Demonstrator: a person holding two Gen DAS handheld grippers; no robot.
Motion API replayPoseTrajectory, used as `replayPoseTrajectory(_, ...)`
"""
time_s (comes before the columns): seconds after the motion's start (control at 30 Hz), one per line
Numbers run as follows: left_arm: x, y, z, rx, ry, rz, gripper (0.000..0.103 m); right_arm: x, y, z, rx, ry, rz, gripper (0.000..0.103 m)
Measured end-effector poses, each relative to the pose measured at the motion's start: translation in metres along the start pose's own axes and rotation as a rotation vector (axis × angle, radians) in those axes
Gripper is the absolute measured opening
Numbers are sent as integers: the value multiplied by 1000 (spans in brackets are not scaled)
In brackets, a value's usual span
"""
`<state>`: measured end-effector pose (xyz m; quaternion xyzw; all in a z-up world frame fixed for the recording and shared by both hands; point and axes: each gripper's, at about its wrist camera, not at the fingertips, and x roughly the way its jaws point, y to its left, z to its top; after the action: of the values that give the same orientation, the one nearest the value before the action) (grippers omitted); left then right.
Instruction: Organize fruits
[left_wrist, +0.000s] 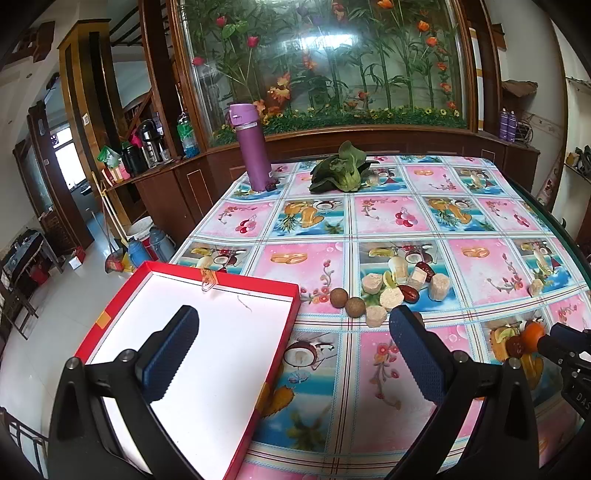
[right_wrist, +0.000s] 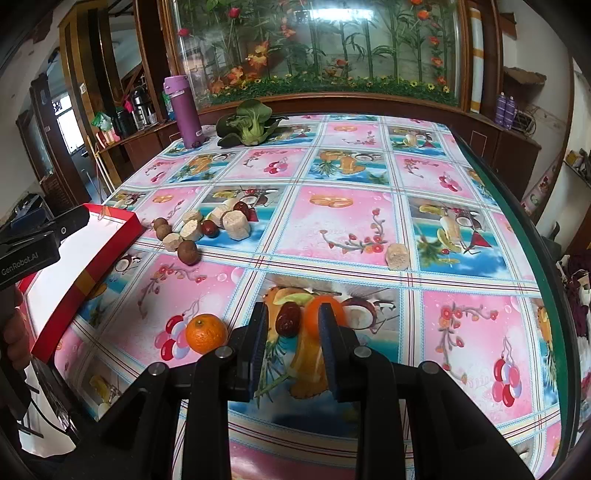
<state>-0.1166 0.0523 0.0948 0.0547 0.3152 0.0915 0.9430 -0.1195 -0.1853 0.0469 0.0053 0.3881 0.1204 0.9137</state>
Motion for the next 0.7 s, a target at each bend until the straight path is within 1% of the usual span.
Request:
replayPoseTrajectory(0.47, 4, -1, -3, 15, 7, 1, 103, 1, -11, -5, 28, 13, -11, 27)
replayPoseTrajectory(0.7, 4, -13, -3, 37, 16, -4, 103, -3, -18, -9, 34, 10, -23, 27)
